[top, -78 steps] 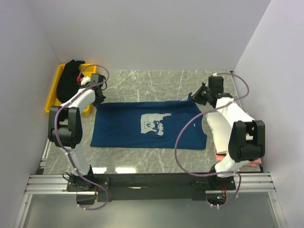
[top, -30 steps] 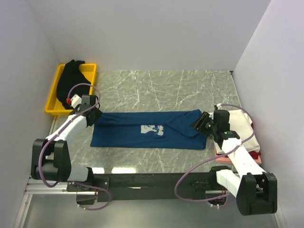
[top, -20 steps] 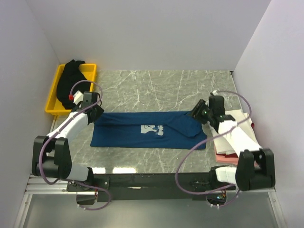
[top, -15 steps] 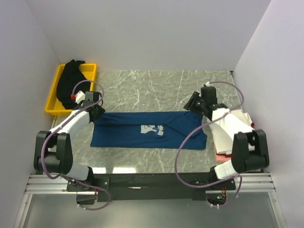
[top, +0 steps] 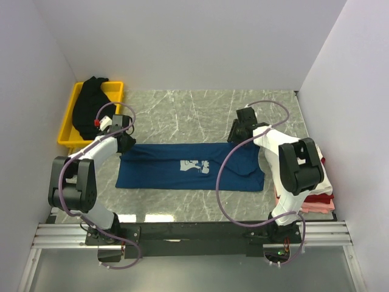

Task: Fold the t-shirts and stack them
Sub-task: Fold the tshirt

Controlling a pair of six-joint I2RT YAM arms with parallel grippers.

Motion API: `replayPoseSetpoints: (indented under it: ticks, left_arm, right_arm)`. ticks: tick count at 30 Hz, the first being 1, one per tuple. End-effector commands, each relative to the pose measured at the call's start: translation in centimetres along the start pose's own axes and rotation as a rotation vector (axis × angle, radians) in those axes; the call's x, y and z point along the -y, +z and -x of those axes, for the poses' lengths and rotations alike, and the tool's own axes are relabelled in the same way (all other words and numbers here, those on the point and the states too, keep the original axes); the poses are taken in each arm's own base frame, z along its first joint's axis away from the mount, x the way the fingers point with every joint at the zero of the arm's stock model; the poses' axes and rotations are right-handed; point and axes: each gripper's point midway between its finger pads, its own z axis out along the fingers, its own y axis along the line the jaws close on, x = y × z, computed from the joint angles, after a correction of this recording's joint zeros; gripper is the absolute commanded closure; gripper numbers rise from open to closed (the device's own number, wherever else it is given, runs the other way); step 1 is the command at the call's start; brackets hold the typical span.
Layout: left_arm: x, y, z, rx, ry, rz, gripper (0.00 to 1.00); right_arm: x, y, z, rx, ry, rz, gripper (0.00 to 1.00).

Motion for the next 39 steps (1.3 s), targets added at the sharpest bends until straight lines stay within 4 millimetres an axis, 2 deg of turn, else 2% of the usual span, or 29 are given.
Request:
replayPoseSetpoints:
  ticks: [1, 6, 9, 10, 12, 13, 19, 28, 39]
  left_arm:
    - [1.6, -0.5, 1.1, 0.023, -0.008, -0.039, 0.64]
    - [1.3, -0.4, 0.9, 0.021, -0.009, -0.039, 0.64]
    - [1.2, -0.4, 0.8, 0.018, -0.01, -0.037, 0.64]
    - [1.1, -0.3, 0.7, 0.016, -0.007, -0.033, 0.64]
    - [1.1, -0.3, 0.6, 0.016, -0.008, -0.033, 0.65]
    - [1.0, -0.3, 0.6, 0.017, -0.008, -0.031, 0.65]
    - [0.6, -0.5, 0.5, 0.023, -0.018, -0.029, 0.64]
    - [-0.1, -0.8, 0.3, 0.026, -0.019, -0.02, 0.64]
    - [-1.2, -1.4, 0.2, 0.043, -0.033, -0.016, 0.64]
  right_arm:
    - [-0.7, -0.2, 1.1, 0.047, -0.037, -0.043, 0.54]
    - [-0.3, -0.3, 0.5, 0.044, -0.04, -0.059, 0.59]
    - [-0.2, -0.2, 0.1, 0.035, -0.043, -0.059, 0.69]
    - [-0.3, -0.3, 0.1, 0.035, -0.043, -0.056, 0.75]
    - [-0.4, -0.4, -0.3, 0.03, -0.045, -0.053, 0.81]
    - [-0.3, -0.6, -0.2, 0.032, -0.045, -0.051, 0.87]
    - [-1.0, -2.4, -0.4, 0.04, -0.046, -0.001, 0.98]
    - [-2.7, -6.3, -2.5, 0.05, -0.052, 0.123, 1.0]
    - [-3.7, -10.8, -6.6, 0.048, -0.075, 0.248, 1.0]
